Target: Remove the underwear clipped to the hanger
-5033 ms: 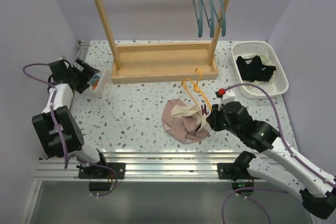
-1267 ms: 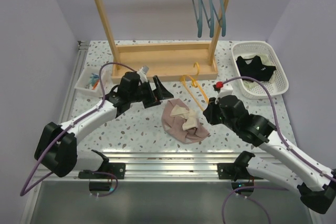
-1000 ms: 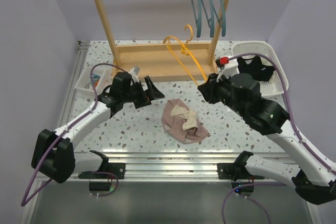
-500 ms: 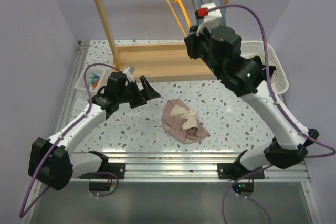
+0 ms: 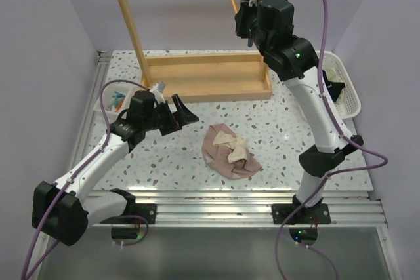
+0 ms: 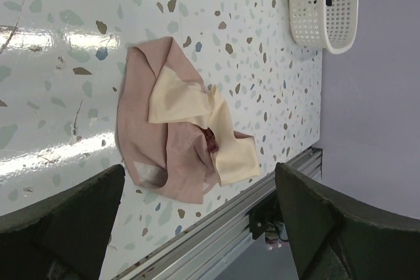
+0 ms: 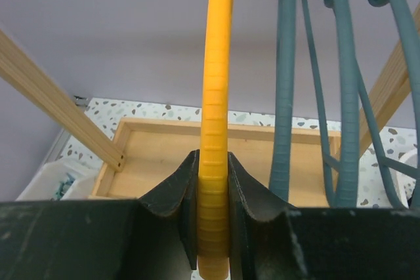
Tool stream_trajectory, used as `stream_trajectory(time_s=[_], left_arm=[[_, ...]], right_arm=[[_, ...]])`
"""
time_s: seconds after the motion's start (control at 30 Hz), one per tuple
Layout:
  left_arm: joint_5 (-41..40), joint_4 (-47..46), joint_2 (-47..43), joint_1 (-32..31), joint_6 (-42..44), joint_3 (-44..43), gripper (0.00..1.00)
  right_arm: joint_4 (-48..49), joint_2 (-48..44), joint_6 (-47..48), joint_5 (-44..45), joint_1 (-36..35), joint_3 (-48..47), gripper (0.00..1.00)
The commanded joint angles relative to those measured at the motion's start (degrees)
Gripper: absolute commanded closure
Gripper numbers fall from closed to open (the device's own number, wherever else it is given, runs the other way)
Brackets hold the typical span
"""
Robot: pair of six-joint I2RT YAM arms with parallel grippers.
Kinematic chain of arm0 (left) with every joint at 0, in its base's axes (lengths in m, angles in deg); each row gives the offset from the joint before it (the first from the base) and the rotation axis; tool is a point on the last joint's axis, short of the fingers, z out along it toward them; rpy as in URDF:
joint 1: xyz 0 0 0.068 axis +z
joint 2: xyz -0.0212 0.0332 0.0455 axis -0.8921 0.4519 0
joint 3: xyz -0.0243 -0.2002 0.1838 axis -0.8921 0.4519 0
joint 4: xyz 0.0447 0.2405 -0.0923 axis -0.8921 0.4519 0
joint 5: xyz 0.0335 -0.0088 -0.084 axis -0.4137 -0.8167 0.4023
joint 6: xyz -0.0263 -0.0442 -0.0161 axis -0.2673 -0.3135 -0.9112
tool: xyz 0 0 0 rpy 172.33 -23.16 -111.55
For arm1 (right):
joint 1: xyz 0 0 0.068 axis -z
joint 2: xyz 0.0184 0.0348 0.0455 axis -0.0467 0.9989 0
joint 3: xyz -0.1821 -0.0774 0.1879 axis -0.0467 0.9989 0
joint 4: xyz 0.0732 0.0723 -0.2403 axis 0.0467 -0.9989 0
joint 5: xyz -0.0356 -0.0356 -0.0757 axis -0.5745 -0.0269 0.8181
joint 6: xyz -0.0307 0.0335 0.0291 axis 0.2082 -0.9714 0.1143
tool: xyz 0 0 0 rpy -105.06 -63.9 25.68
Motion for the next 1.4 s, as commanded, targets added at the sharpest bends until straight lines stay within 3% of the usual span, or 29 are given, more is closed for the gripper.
stream_trajectory(time_s=[0.0,0.33,0.5,0.53,0.63,0.7,0.8,0.93,1.1,1.2,1.37], left_arm=[[-0.2,0.1,-1.1,0.6,0.1,-0.7,0.00],[-0.6,0.0,-2.3,0.6,-0.8,-0.4,0.00],[-0.5,-0.4,-2.5,0.6,-1.2,-0.6,0.00],[-0.7,-0.6,-2.5,0.6,-1.3,-0.6,0.00],[-0.5,-0.6,-2.7,0.6,-1.4,-1.0,0.00],[-0.6,-0.6,-2.8,0.6,-1.5,-1.2,0.00],[-0.5,-0.8,-2.7,0.6,-1.4,-1.2,0.00],[0.6,-1.8,-2.0,0.6,-1.3,0.2,0.00],[1.7,-3.5,-1.4,0.6,-2.3,2.6,0.00],[1.8,-4.5,-1.4,0.6,-3.0,3.3,0.00],[1.7,-4.7,-1.0,0.6,-3.1,3.3,0.00]], right_arm=[[0.7,-0.4,-3.4,-2.4,2.4,-1.6,1.00],[-5.8,1.7,-2.2,-10.0,4.1,-2.2,1.00],[-6.3,-2.0,-1.7,-11.3,4.1,1.8,1.00],[-5.9,-3.0,-1.9,-11.6,4.2,3.8,0.81],[-6.7,-7.9,-2.4,-14.5,3.5,7.5,0.48],[-8.0,-11.1,-2.1,-15.3,2.4,10.6,0.39],[-10.1,-20.0,-0.6,-14.6,-2.9,22.8,0.36],[-14.7,-32.9,-5.0,-13.1,-9.0,45.7,0.36],[-13.3,-44.7,-11.8,-13.8,-9.8,71.3,0.37],[-11.4,-47.8,-12.9,-15.9,-10.5,78.5,0.41],[-11.2,-44.3,-10.1,-15.2,-15.3,81.0,0.39]])
